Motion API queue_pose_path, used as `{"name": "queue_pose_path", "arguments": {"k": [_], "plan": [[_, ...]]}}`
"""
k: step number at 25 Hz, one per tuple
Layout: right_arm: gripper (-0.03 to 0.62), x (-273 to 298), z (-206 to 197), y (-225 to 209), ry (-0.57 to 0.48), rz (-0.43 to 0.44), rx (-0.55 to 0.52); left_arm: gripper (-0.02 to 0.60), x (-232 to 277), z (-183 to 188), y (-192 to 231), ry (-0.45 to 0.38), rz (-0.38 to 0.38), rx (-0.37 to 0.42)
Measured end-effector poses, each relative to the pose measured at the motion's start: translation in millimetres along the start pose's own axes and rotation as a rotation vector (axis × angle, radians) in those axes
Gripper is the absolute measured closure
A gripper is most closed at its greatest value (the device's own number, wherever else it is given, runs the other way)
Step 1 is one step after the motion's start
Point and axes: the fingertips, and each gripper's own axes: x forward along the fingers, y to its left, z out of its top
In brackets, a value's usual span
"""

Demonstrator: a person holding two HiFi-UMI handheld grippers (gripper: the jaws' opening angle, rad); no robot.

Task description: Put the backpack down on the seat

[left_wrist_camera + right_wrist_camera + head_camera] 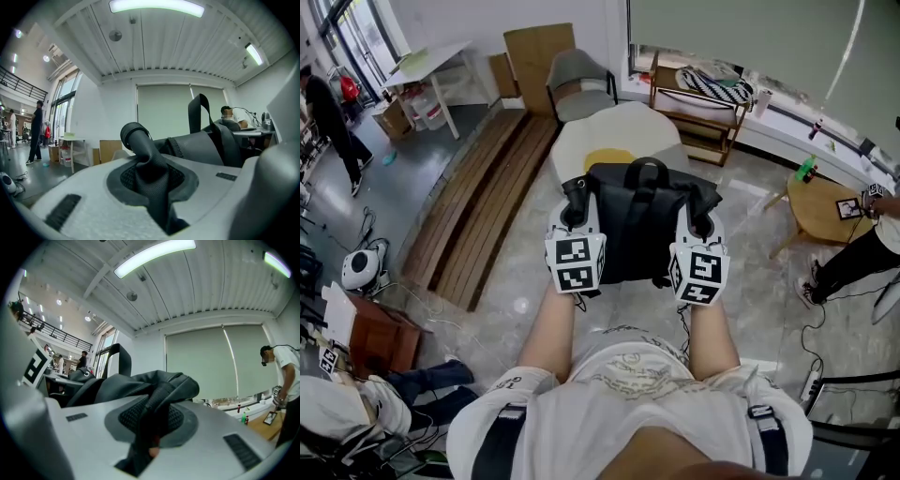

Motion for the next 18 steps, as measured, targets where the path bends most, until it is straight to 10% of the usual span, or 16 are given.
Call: {"name": "queue_pose_path", "arguments": {"k": [18], "plan": [[0.53,17,-5,-38,0.011,0.057,0.006,0.518,28,-7,-30,0.016,0.018,-0.037]]}}
